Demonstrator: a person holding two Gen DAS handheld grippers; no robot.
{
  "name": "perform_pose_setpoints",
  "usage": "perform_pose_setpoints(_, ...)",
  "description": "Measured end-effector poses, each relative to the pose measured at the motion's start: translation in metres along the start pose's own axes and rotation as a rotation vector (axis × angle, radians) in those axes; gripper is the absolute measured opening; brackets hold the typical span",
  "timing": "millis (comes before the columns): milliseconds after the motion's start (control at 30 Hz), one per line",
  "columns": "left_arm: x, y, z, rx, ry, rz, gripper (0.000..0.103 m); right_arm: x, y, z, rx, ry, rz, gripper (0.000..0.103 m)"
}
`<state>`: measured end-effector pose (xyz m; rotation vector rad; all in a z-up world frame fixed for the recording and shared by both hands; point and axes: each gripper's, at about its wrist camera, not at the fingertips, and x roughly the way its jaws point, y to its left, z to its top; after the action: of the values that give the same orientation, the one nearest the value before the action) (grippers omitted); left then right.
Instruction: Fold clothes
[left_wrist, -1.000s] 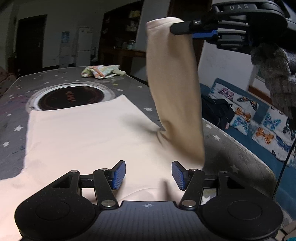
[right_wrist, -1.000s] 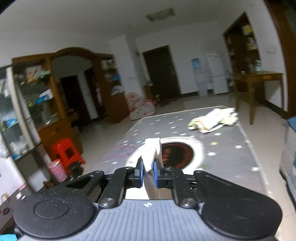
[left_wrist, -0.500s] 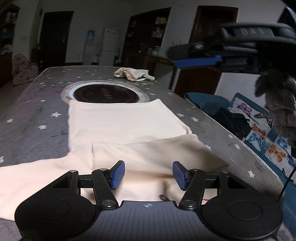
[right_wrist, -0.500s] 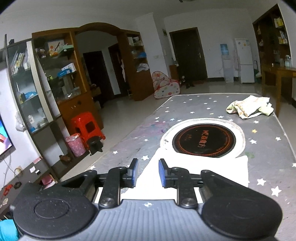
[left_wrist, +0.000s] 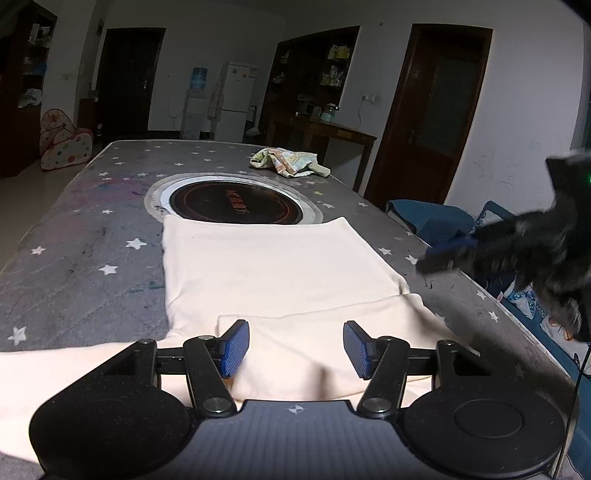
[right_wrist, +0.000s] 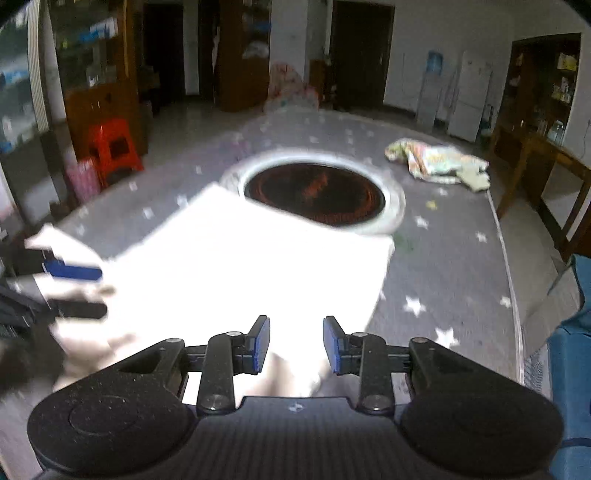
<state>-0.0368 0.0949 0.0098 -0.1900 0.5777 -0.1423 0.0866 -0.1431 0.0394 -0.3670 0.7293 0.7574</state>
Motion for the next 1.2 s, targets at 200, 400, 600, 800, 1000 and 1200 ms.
perform_pose_setpoints(200,0.021,0.007,0.0,-0.021,0.045,0.01,0.04,0.025,0.006,-0.025,-0.044,0.053,0.034,0.03)
perform_pose_setpoints(400,0.029,0.022,-0.005,-0.064,0.075,0.036,0.031,0.03,0.001,-0.03,-0.025,0.048,0.033,0.03)
perform_pose_setpoints(600,0.025,0.019,0.002,-0.067,0.039,0.038,0.033,0.021,0.011,-0.025,-0.036,0.009,0.04,0.031)
perform_pose_setpoints(800,0.03,0.025,0.0,-0.095,0.062,0.049,0.032,0.023,0.027,-0.03,-0.062,0.003,0.041,0.04)
perform_pose_setpoints(1000,0.004,0.032,-0.002,-0.108,0.02,0.085,0.033,0.016,0.04,-0.031,-0.08,-0.033,0.058,0.059)
perform_pose_setpoints(1200,-0.035,0.053,-0.012,-0.154,-0.022,0.201,0.036,0.027,0.055,-0.044,-0.107,-0.011,0.062,0.076)
